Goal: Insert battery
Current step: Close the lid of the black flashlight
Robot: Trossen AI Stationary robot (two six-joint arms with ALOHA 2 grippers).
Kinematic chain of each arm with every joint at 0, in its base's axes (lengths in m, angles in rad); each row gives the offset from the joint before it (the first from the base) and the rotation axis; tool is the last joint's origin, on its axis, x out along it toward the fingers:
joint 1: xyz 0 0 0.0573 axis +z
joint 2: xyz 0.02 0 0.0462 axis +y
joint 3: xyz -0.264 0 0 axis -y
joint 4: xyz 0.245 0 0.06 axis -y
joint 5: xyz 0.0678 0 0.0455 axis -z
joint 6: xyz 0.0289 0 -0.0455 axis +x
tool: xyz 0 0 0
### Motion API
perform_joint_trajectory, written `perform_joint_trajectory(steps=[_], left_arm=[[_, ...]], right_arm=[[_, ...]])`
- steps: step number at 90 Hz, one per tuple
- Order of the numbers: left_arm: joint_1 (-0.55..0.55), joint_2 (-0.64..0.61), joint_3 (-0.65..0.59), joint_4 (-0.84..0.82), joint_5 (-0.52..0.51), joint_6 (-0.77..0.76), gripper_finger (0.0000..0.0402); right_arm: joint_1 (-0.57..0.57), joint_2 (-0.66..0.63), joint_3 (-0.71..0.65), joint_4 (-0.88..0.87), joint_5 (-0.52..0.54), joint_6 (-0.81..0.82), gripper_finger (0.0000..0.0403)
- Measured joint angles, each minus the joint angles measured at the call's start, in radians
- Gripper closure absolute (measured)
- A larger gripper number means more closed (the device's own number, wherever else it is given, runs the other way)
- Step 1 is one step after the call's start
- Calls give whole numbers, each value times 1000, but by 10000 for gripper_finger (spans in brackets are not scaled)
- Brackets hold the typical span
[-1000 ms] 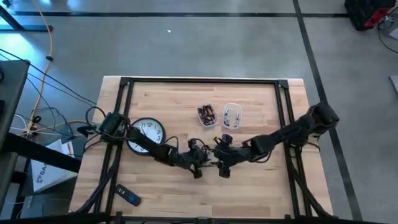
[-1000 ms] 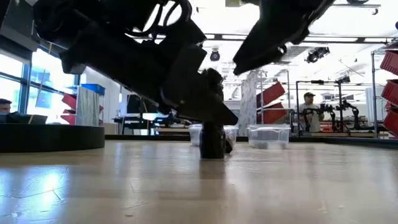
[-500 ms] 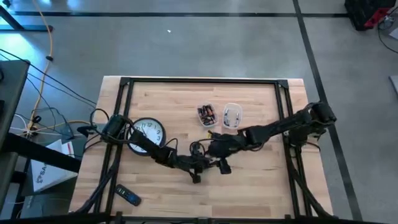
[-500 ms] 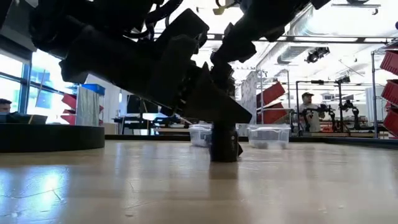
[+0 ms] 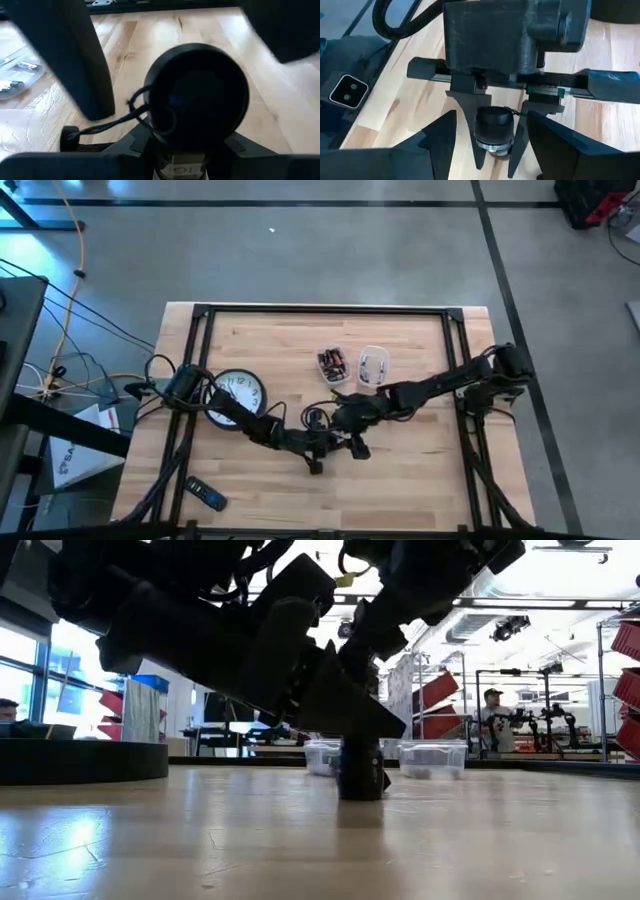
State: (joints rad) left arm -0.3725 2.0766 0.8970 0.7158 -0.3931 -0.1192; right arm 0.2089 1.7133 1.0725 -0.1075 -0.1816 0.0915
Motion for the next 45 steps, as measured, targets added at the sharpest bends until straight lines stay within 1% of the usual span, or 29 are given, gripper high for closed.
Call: perform_joint_trajectory(steps=[35,45], left_arm=[[0,0,0,0,-2,-4,303],[0,0,0,0,-2,-7,303]], right_arm=[[1,23,0,13,-10,21,194],[1,23,0,6,11,20,199]])
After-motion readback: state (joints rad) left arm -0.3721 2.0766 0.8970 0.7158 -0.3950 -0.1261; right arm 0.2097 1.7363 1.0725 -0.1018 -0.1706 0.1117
